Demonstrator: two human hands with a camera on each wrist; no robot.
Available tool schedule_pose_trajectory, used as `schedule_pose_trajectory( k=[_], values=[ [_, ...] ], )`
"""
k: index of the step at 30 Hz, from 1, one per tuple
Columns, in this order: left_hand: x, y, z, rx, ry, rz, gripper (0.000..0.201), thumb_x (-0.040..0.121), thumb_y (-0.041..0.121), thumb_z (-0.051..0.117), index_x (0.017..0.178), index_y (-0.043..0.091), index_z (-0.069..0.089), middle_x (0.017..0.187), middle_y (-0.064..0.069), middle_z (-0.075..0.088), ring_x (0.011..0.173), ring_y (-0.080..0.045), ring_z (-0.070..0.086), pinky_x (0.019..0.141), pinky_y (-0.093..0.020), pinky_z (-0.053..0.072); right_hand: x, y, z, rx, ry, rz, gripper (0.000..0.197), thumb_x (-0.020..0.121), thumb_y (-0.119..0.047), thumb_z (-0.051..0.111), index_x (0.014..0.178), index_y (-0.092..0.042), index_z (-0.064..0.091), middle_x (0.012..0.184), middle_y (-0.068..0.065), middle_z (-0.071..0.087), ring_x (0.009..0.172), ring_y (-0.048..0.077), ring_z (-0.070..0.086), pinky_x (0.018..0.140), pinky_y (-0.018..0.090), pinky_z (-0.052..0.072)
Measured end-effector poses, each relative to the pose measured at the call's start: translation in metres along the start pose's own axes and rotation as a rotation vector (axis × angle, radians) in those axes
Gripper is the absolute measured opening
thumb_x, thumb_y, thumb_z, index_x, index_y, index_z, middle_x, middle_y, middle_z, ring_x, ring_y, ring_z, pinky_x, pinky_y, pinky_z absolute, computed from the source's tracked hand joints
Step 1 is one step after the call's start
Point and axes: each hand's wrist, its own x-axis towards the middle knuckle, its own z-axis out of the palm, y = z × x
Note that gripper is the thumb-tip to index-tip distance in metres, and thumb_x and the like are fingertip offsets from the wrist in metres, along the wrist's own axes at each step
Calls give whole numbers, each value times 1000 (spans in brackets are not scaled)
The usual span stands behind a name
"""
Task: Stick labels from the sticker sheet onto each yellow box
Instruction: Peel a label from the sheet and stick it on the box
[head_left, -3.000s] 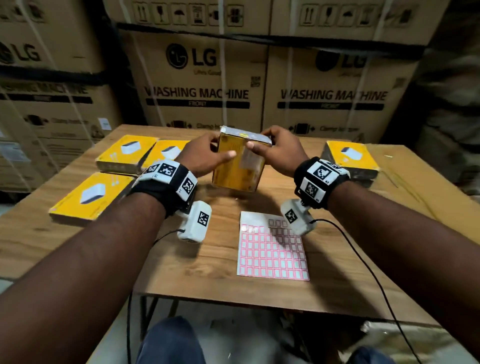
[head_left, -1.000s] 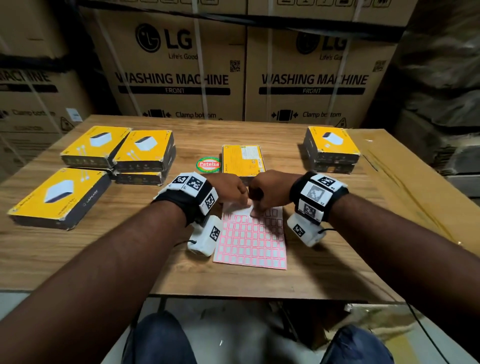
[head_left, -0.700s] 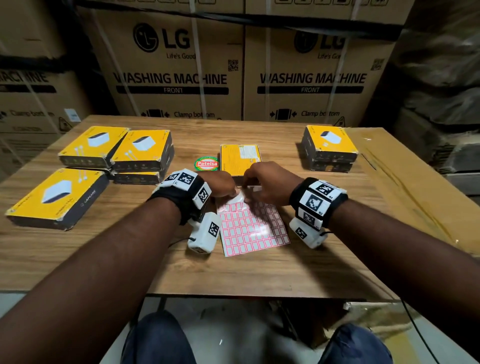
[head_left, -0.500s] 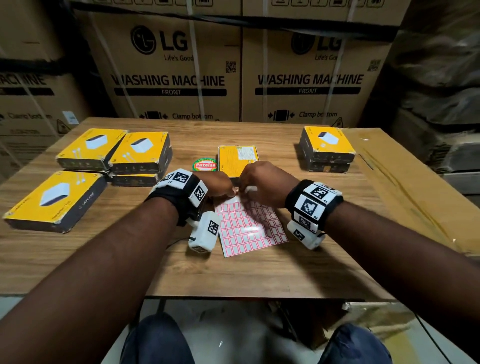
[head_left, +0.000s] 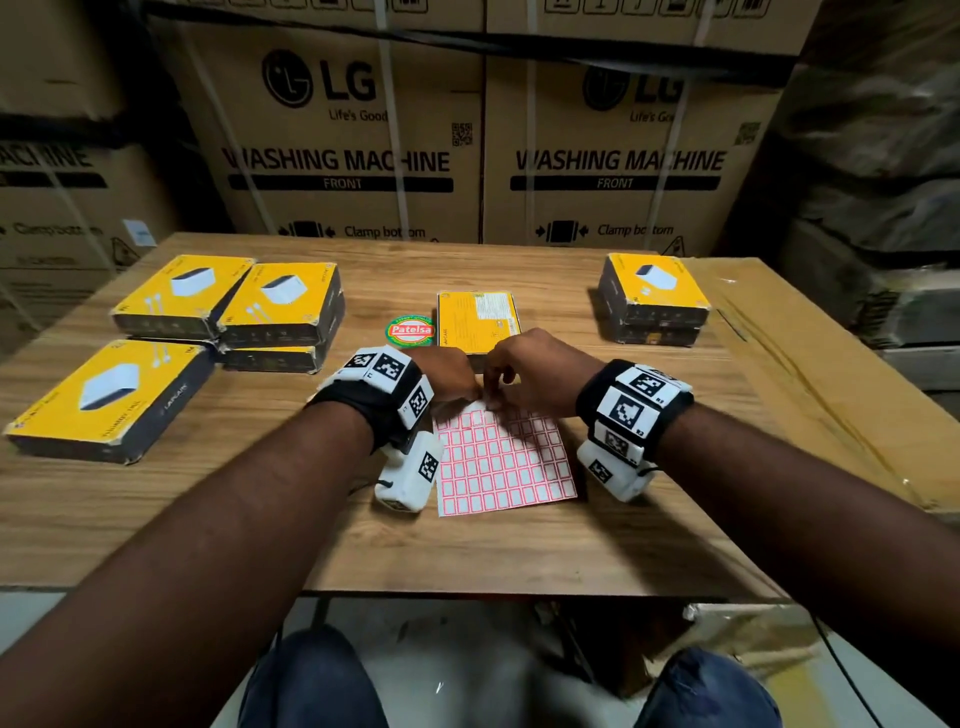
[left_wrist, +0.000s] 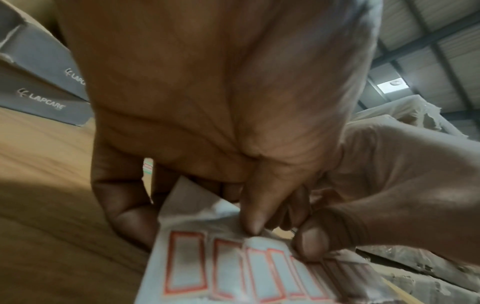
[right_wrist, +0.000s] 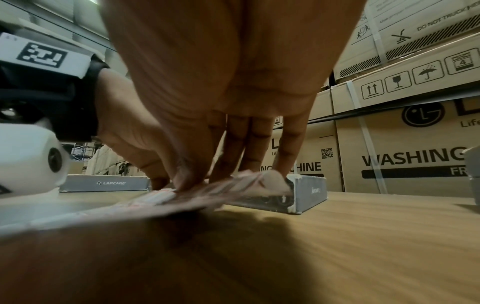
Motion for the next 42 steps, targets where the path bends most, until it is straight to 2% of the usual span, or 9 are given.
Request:
schedule_pose_trajectory(
  k=[6, 14, 20, 24, 27, 31, 36, 39, 42],
  values=[
    [-2, 2, 1, 6, 11, 15, 30, 89, 26, 60, 94, -1, 73, 92, -20, 71, 72, -24, 56, 61, -28, 39, 0, 1, 4, 21, 18, -12, 16, 79, -7, 69, 85, -21, 72, 82, -3, 70, 73, 11, 58, 66, 28, 49],
    [-2, -4, 3, -69, 18, 10, 18, 83, 31, 69, 80, 13, 74, 75, -6, 67, 66, -20, 55, 65, -28, 42, 0, 0, 6, 23, -30, -28, 12, 77, -13, 74, 84, -23, 72, 83, -4, 71, 76, 13, 65, 69, 32, 54],
    [-2, -5, 6, -83, 62, 14, 16, 81, 30, 67, 84, 15, 74, 89, -11, 73, 75, -21, 59, 68, -29, 44, -2, 0, 1, 18, -33, -17, 6, 82, -15, 70, 87, -17, 69, 84, -4, 67, 76, 14, 61, 69, 29, 50],
    [-6, -5, -3, -78, 37, 29, 15, 84, 27, 70, 95, 18, 74, 92, -1, 69, 89, -20, 62, 71, -25, 43, 3, 8, -3, 57, 4, 7, 9, 82, -20, 73, 89, -15, 69, 83, -4, 65, 76, 12, 58, 63, 18, 43],
    [-7, -7, -14, -54, 166, 34, 5, 82, 22, 73, 86, 26, 72, 83, 6, 68, 85, -14, 64, 71, -23, 48, 10, 15, -10, 99, 49, 51, 8, 84, -22, 73, 89, -17, 69, 81, -7, 64, 75, 8, 56, 59, 10, 37],
    [2, -12, -32, -17, 443, 27, 21, 77, 18, 77, 88, 33, 67, 103, 3, 69, 99, -17, 64, 86, -31, 52, 25, 20, -20, 97, 24, 97, 6, 85, -21, 71, 89, -19, 68, 79, -9, 64, 77, 11, 59, 68, 24, 45],
    [19, -12, -31, 202, 332, 14, 63, 73, 20, 82, 130, 25, 55, 127, -4, 58, 117, -24, 54, 89, -32, 47, 41, 20, -22, 145, 67, 136, 14, 85, -15, 69, 95, -23, 62, 86, -4, 67, 81, 14, 62, 65, 23, 44],
    [25, -14, -30, 182, 341, 16, 68, 70, 21, 85, 130, 23, 55, 126, -3, 60, 114, -24, 57, 84, -30, 46, 46, 18, -21, 125, 77, 132, 22, 85, -15, 69, 105, -21, 64, 89, -5, 67, 82, 12, 61, 65, 22, 44],
    [25, -16, -32, 167, 360, 21, 68, 65, 24, 88, 126, 25, 58, 123, -2, 62, 111, -25, 60, 84, -31, 50, 52, 16, -20, 24, 70, 105, 10, 84, -18, 70, 93, -22, 71, 86, -9, 61, 84, 11, 56, 70, 21, 37]
  ],
)
